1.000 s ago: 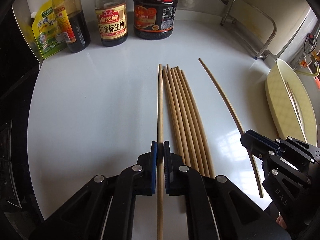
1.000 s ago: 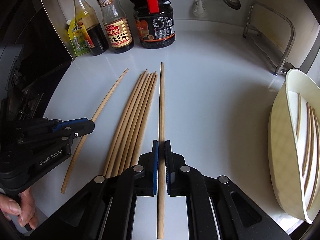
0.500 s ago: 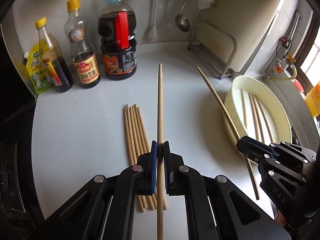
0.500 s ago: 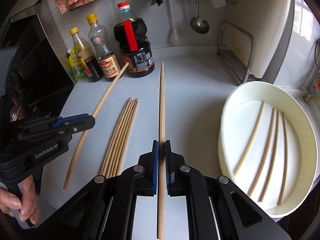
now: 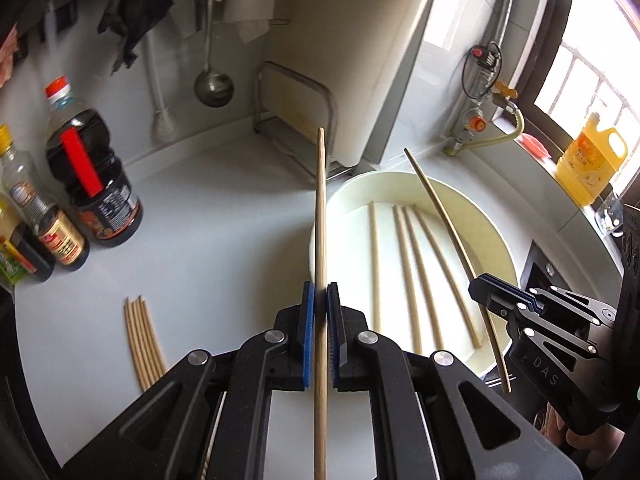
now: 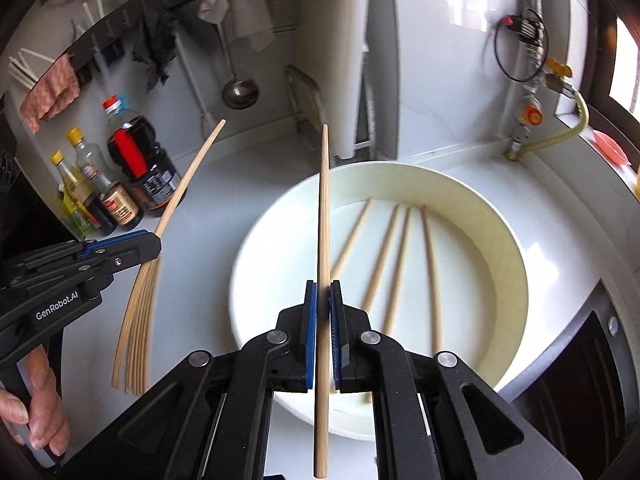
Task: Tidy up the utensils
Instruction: 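Carry the chopstick with the right gripper while the left gripper carries its own to the basin, then lower both chopsticks into the white basin and open both grippers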
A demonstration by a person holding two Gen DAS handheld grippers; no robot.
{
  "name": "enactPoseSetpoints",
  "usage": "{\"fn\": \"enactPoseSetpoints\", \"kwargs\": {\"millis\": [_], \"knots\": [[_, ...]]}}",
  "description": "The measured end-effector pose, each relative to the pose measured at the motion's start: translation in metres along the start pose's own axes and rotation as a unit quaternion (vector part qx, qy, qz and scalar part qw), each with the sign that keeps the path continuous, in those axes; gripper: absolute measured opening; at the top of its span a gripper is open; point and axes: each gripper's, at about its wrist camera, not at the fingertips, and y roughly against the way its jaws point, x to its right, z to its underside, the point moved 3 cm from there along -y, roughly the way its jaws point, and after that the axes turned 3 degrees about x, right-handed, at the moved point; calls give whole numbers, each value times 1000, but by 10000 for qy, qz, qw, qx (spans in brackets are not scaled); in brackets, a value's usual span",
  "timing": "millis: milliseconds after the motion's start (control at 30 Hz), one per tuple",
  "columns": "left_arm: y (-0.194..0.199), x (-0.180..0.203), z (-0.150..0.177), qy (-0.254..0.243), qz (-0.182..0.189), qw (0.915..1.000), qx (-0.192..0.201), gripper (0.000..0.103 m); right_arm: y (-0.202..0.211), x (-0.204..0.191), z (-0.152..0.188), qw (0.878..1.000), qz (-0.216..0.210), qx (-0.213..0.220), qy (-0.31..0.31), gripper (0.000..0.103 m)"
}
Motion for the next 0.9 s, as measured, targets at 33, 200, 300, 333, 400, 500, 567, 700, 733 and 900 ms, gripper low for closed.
{"fn": "enactPoseSetpoints", "kwargs": {"millis": [33,200,300,333,400,500,567,700,733,900], "knots": [[-5,9,-4,-62,53,10000,-22,7,0,10,0,9999,72,8,-82,6],[-33,45,-17,-299,330,9988,-182,7,-8,49,3,9985,238,-102,-474,6],[-50,61,-21,-433,389,9980,-259,7,-17,64,5,9978,259,-170,-586,6],[-57,65,-22,-458,389,9978,-297,7,-20,68,5,9976,259,-192,-617,6],[-71,72,-22,-481,374,9973,-412,7,-28,76,6,9971,251,-239,-680,6],[-89,79,-21,-478,380,9964,-582,7,-43,86,6,9960,241,-379,-770,6],[-99,82,-21,-484,376,9958,-681,7,-53,91,6,9951,233,-475,-836,6],[-118,84,-20,-469,319,9947,-863,7,-69,95,6,9940,187,-621,-877,6],[-122,85,-20,-461,304,9944,-898,7,-72,95,6,9939,181,-636,-880,6],[-136,85,-21,-460,202,9931,-1056,7,-81,98,7,9932,187,-708,-903,6]]}}
